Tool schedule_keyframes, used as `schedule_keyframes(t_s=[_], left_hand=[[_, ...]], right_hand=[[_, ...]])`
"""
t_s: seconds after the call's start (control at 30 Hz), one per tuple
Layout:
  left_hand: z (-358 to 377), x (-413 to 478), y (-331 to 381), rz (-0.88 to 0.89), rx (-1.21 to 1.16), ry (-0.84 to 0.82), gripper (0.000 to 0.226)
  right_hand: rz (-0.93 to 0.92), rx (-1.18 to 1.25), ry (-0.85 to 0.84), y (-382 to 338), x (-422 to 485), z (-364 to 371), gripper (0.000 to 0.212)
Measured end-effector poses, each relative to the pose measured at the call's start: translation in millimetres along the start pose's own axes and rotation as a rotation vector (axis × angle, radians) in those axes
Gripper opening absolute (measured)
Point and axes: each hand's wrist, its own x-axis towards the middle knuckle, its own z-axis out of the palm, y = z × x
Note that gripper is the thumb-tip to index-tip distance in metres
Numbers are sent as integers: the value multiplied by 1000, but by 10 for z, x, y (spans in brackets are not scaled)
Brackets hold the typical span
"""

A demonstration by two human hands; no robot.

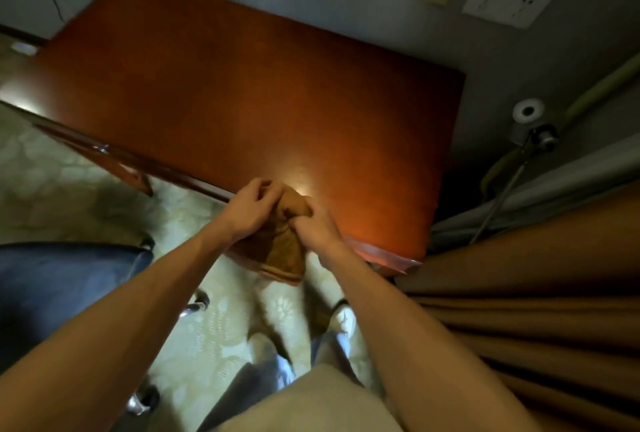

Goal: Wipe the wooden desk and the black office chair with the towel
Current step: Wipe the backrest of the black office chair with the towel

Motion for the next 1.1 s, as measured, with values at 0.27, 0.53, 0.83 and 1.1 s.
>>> schedule_keyframes(t_s=[0.27, 0.53, 0.83, 1.1], left_hand=[[-574, -225, -103, 32, -534, -204, 61], [-1036, -47, 112, 161, -573, -39, 31], [-2046, 11, -307, 88, -306, 282, 28], [-2583, -665, -1072, -167, 29, 617, 33]], right_hand=[[-33, 478, 62, -511, -147, 78, 39], [74, 799, -236, -972, 174, 351, 55], [359, 400, -636, -1807, 1250, 1612, 66], [435, 283, -861, -2284, 1183, 3287, 34]])
